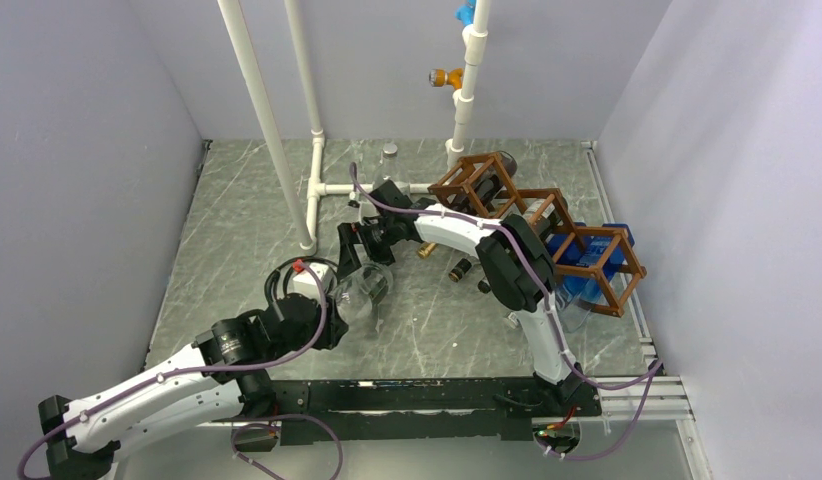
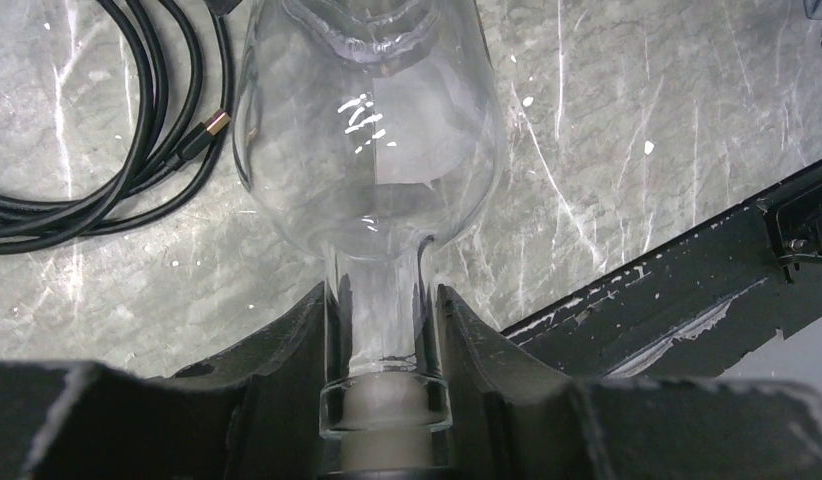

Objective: Take the wine bottle off the wine rack
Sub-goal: Pick up the wine bottle from the wine rack.

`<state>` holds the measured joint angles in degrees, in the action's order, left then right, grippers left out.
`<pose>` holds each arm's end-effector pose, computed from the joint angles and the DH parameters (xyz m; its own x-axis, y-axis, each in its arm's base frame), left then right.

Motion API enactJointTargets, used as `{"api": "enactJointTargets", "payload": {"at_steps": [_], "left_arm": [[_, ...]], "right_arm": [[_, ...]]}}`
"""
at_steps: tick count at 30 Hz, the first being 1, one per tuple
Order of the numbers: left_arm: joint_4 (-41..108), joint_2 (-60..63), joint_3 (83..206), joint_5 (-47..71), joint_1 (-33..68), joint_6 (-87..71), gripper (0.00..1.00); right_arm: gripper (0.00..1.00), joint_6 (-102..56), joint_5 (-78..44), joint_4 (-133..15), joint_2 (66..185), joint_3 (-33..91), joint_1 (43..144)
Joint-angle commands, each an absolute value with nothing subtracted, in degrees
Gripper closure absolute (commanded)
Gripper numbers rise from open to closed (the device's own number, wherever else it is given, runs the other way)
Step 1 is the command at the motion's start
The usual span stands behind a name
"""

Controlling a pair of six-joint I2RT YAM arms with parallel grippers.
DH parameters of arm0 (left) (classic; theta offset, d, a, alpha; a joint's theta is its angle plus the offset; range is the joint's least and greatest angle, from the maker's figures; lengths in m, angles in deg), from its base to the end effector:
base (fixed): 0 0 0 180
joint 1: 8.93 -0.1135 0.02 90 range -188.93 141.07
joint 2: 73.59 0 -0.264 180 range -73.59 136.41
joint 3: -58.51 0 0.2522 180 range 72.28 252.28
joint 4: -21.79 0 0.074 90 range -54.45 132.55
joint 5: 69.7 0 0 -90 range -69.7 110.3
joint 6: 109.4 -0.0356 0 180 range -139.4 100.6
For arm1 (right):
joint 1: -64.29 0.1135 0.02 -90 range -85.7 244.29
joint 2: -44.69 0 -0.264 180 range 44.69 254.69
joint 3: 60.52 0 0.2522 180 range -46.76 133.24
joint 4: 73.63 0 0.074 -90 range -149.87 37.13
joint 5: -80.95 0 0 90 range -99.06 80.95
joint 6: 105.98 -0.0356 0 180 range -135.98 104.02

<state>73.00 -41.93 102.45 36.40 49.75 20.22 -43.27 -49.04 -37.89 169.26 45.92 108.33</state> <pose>0.0739 -0.1024 0.2377 -0.7035 -0.0225 -0.7103 0.3376 0.8690 -0.3618 0.3214 0.3426 0.1706 -0.8851 -0.3672 -0.2860 -0.4492 0.5128 0.7316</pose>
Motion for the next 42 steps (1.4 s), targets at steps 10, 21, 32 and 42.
{"api": "enactJointTargets", "payload": {"at_steps": [10,21,32,42], "left_arm": [[61.7,-41.5,104.6,33.1,50.1,17.7,1.00],[64.6,-40.7,107.2,35.3,50.1,18.3,1.00],[72.1,-35.2,116.0,37.1,50.1,16.1,1.00],[76.3,-29.3,123.4,39.0,49.5,11.9,1.00]], "right_arm": [[0.00,-42.5,-44.6,-39.3,171.2,50.0,108.4],[0.00,-36.4,-45.8,-37.6,169.9,55.0,108.3],[0.00,-27.5,-48.2,-32.0,162.6,60.9,108.2],[0.00,-23.4,-45.4,-26.7,154.7,64.3,107.8]]}}
